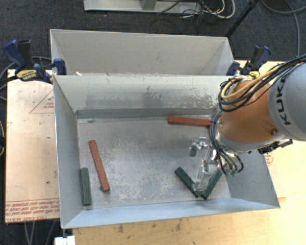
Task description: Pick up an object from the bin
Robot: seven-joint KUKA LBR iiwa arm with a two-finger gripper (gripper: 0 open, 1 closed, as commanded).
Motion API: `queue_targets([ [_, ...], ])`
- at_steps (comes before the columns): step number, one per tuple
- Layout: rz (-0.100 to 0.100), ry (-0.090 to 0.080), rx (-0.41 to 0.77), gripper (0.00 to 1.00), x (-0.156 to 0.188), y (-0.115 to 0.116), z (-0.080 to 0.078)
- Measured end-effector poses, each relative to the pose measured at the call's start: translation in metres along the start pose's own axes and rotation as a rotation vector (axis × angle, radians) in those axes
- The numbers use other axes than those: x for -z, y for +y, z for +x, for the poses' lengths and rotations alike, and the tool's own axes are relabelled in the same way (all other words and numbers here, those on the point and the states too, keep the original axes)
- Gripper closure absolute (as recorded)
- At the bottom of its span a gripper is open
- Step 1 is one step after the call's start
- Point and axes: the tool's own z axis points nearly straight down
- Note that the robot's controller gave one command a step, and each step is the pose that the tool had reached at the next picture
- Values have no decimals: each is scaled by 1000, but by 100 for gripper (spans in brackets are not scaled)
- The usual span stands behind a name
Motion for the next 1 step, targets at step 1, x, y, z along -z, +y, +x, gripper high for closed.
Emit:
queue_targets([
  [1,-1,-6,30,0,-48,14,30],
])
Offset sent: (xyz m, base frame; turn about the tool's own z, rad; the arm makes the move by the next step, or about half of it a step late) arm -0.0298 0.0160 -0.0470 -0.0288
